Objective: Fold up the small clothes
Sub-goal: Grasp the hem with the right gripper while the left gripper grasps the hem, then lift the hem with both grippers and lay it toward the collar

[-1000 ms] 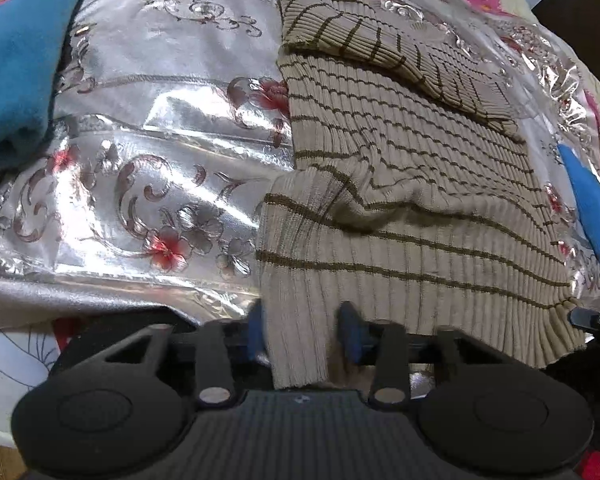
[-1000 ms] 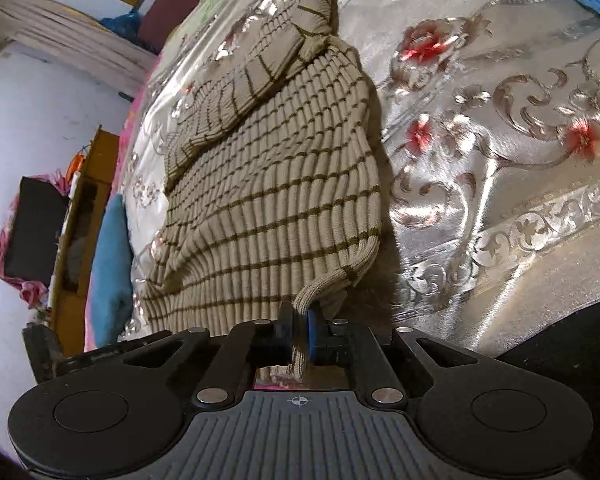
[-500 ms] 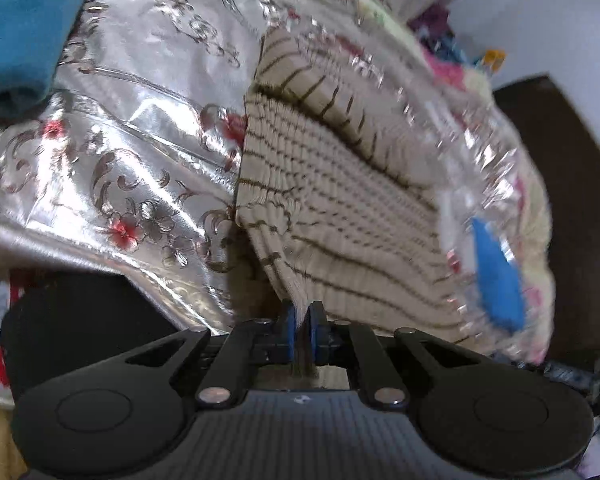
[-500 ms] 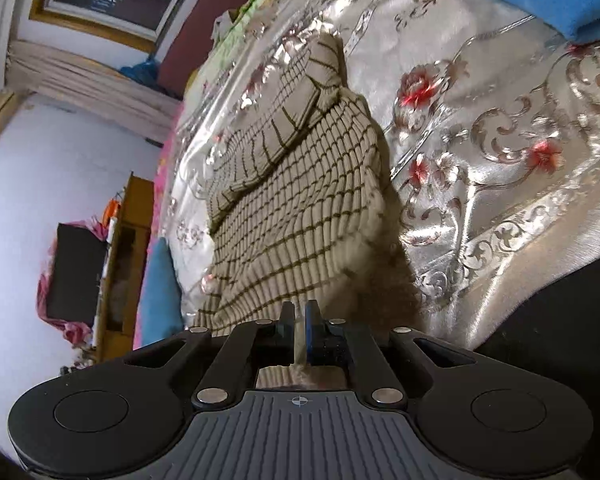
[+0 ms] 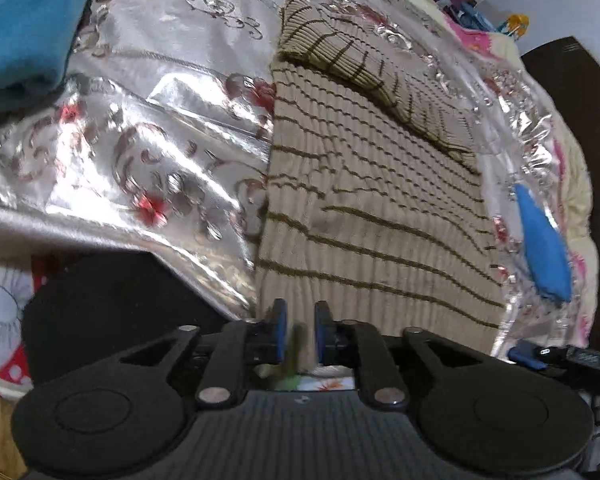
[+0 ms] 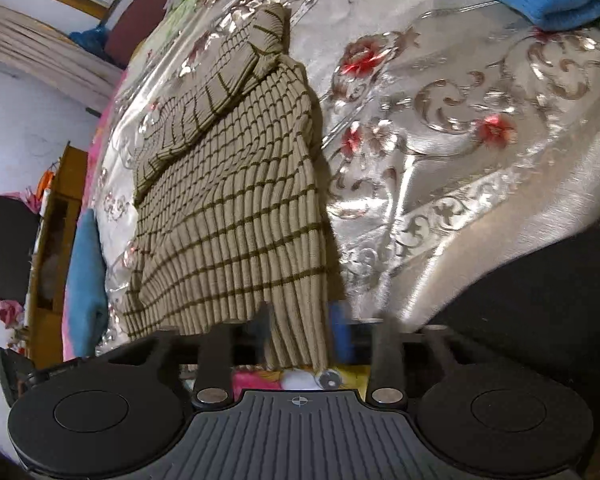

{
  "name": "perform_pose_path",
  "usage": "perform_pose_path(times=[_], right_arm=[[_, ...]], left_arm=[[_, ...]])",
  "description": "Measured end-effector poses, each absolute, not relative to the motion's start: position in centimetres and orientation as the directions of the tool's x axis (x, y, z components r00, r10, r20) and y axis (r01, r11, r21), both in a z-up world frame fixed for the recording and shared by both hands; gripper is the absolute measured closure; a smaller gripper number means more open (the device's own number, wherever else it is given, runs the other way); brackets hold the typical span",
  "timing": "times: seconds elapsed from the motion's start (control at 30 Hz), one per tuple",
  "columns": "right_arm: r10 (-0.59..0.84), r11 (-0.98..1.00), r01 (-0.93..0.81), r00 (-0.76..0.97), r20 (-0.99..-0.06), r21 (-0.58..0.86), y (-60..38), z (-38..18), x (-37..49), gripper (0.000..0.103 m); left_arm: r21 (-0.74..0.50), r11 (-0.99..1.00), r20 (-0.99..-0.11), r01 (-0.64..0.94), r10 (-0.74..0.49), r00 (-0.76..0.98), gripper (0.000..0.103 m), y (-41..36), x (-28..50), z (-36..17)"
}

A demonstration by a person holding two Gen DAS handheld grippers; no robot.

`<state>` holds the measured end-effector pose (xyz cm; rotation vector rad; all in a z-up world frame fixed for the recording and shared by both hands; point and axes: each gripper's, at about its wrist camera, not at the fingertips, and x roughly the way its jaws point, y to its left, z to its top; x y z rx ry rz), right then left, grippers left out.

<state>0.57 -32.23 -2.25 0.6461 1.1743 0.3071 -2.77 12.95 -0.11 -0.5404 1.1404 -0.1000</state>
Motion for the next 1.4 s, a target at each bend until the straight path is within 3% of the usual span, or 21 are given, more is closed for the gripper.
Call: perform_pose_path(times=[0.23, 0.4, 0.43, 0.47, 0.5, 0.53, 0.57, 0.7, 0.9, 1.13, 1.4], right_arm=[[0.523, 0.820, 0.079, 0.297, -0.799, 0.567, -29.2, -4.6, 2.7, 0.053], [0.527, 0.821, 0.067, 0.291, -0.798, 0.567, -28.3, -5.4, 3.0, 0.054], [0.532, 0.818, 0.063, 0.294, -0.794, 0.571, -28.3, -5.3, 3.0, 0.057], [0.539, 0.814, 0.060, 0.297, -0.788, 0.578, -28.4, -5.4, 3.0, 0.068], [0.551, 0.804, 0.060, 0.298, -0.780, 0.591, -28.6, -5.4, 2.9, 0.081], [0.568, 0.789, 0.069, 0.294, -0.769, 0.610, -28.8, -5.5, 2.9, 0.086], [0.584, 0.772, 0.086, 0.292, -0.757, 0.629, -29.1, -5.7, 2.9, 0.091], [0.662, 0.675, 0.136, 0.320, -0.677, 0.725, -30.5, -5.9, 2.6, 0.096], [0.749, 0.516, 0.109, 0.424, -0.509, 0.849, -31.9, -3.5, 1.1, 0.096], [0.757, 0.418, 0.106, 0.507, -0.411, 0.902, -33.6, -2.2, 1.0, 0.096], [0.782, 0.274, 0.045, 0.570, -0.250, 0.961, -33.1, -0.1, 4.2, 0.096]], left_arm=[[-0.417, 0.890, -0.847, -0.183, -0.307, 0.434, 0.063, 12.6, -1.5, -0.6], [-0.388, 0.906, -0.872, -0.170, -0.300, 0.388, 0.064, 11.5, -0.3, -1.9], [-0.385, 0.907, -0.877, -0.172, -0.301, 0.375, 0.066, 11.4, -0.2, -2.1], [-0.387, 0.906, -0.877, -0.172, -0.304, 0.371, 0.068, 11.3, -0.2, -2.2], [-0.397, 0.902, -0.873, -0.167, -0.315, 0.372, 0.080, 11.2, -0.3, -2.2], [-0.416, 0.894, -0.866, -0.166, -0.334, 0.371, 0.088, 11.2, -0.3, -2.1], [-0.445, 0.879, -0.855, -0.173, -0.359, 0.375, 0.088, 11.4, -0.5, -2.1], [-0.505, 0.835, -0.826, -0.219, -0.393, 0.404, 0.090, 12.6, -1.4, -1.8], [-0.671, 0.695, -0.706, -0.258, -0.493, 0.508, 0.090, 14.6, -3.3, -0.5], [-0.753, 0.613, -0.622, -0.239, -0.546, 0.562, 0.090, 15.0, -3.4, 0.3], [-0.875, 0.461, -0.432, -0.149, -0.604, 0.670, 0.090, 15.8, -0.1, 2.3]])
